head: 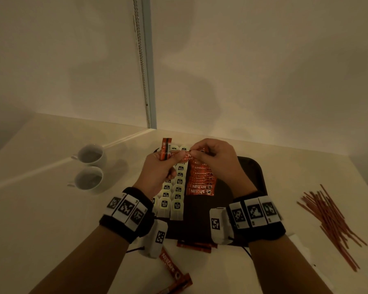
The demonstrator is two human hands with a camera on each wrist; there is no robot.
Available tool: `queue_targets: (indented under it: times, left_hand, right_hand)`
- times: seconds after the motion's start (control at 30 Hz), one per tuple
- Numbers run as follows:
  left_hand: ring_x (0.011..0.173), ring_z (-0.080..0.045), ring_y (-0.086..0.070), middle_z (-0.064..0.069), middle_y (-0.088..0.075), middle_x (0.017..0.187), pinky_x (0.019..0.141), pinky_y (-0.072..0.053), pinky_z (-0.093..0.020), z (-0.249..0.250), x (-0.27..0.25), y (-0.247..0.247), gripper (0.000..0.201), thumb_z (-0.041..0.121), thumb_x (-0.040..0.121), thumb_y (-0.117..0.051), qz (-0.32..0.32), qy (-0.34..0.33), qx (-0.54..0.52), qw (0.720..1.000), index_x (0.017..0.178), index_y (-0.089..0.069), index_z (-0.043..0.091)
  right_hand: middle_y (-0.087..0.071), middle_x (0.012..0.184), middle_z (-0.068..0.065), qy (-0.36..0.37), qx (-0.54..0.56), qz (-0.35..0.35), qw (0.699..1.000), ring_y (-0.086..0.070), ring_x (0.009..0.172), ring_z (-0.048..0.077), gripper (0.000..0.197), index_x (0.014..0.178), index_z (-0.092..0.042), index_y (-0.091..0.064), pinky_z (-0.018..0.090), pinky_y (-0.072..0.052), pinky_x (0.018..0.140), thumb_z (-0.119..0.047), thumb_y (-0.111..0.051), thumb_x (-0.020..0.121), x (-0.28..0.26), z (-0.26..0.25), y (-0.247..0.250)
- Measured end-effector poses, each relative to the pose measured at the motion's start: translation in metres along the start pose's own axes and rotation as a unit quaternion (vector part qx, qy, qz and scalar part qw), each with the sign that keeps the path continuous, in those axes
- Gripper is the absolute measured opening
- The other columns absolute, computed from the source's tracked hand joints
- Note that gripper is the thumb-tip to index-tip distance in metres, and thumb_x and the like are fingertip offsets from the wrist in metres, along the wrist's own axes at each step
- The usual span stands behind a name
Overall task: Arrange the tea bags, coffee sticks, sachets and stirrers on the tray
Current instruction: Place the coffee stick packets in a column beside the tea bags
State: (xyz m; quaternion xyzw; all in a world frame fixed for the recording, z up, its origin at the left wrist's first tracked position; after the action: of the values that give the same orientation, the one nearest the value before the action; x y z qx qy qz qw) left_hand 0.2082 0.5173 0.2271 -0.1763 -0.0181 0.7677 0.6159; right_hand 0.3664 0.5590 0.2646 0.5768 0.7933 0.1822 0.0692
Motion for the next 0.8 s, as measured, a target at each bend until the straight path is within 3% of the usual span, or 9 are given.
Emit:
queue_targets:
  times: [0.17,0.3,0.4,0.47,0.57,0.67,0.8]
  left_hand:
    - [0.036,-0.006,-0.042,0.006,-0.062,0.055,0.038,-0.037,-0.018,0.002,0.0,-0.004,0.005,0.012,0.083,-0.068,0.03,-0.027,0.009,0.999,0.086,-0.069,0.009]
    - [0.037,-0.006,-0.044,-0.001,-0.066,0.068,0.038,-0.036,-0.017,0.003,0.0,-0.004,0.009,0.017,0.085,-0.066,0.008,-0.013,0.005,1.0,0.092,-0.069,0.012]
    - [0.036,-0.005,-0.043,0.005,-0.067,0.06,0.037,-0.035,-0.016,0.004,0.0,-0.002,0.007,0.013,0.088,-0.063,0.001,-0.02,0.013,1.0,0.092,-0.068,0.011]
    - [0.035,-0.005,-0.043,0.005,-0.068,0.061,0.037,-0.034,-0.016,0.002,0.001,-0.001,0.007,0.013,0.088,-0.063,0.004,-0.025,0.031,0.999,0.092,-0.068,0.009]
    - [0.037,-0.007,-0.044,0.001,-0.072,0.073,0.038,-0.036,-0.017,-0.004,0.002,0.001,0.014,0.021,0.089,-0.063,0.011,-0.006,0.036,0.999,0.096,-0.068,0.009]
    - [0.035,-0.007,-0.037,0.002,-0.057,0.059,0.035,-0.03,-0.018,-0.011,0.006,0.01,0.017,0.028,0.095,-0.054,0.059,0.024,0.029,0.998,0.094,-0.062,0.013]
    - [0.037,-0.009,-0.031,0.0,-0.035,0.06,0.036,-0.026,-0.019,-0.02,0.011,0.03,0.012,0.015,0.091,-0.035,0.085,0.075,-0.019,0.993,0.079,-0.035,0.017]
  right_hand:
    - [-0.069,0.082,-0.002,0.008,0.018,0.008,1.0,-0.064,0.067,0.003,0.006,0.086,-0.017,-0.069,0.011,-0.051,0.065,-0.012,-0.067,0.084,-0.001,-0.002,-0.001]
    - [-0.071,0.084,0.005,-0.012,0.047,0.02,0.999,-0.067,0.069,0.009,0.007,0.089,-0.014,-0.07,0.016,-0.054,0.067,-0.012,-0.066,0.084,0.0,0.001,0.004]
    - [-0.069,0.088,-0.001,-0.036,0.068,0.001,0.997,-0.067,0.072,0.002,0.012,0.095,-0.008,-0.07,0.013,-0.052,0.065,-0.008,-0.065,0.085,-0.001,0.004,0.009]
    - [-0.069,0.091,-0.002,-0.036,0.036,-0.024,0.998,-0.067,0.077,0.003,0.011,0.095,-0.012,-0.071,0.014,-0.052,0.065,-0.009,-0.065,0.085,0.0,0.009,0.012]
    - [-0.069,0.096,-0.002,-0.047,-0.034,-0.06,0.997,-0.066,0.086,0.011,0.014,0.097,-0.021,-0.07,0.025,-0.055,0.075,-0.014,-0.065,0.085,0.003,0.022,0.017]
    - [-0.068,0.098,-0.005,-0.081,-0.065,-0.043,0.994,-0.064,0.09,0.008,0.012,0.094,-0.022,-0.066,0.02,-0.051,0.074,-0.014,-0.065,0.085,0.0,0.045,0.026]
    - [-0.061,0.096,-0.012,-0.134,-0.145,-0.06,0.979,-0.056,0.089,-0.001,0.013,0.09,-0.023,-0.062,0.016,-0.046,0.076,-0.012,-0.064,0.084,-0.016,0.088,0.032]
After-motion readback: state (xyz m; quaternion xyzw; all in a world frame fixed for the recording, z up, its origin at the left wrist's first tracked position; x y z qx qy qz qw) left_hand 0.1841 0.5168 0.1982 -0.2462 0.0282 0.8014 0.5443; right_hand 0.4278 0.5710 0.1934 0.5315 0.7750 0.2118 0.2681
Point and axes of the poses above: each hand's wrist, its own x-axis towards the middle knuckle, its own y-axis out of the back of the hand, z = x × y, the point moved 1 cm from there along x, towards the middle knuckle
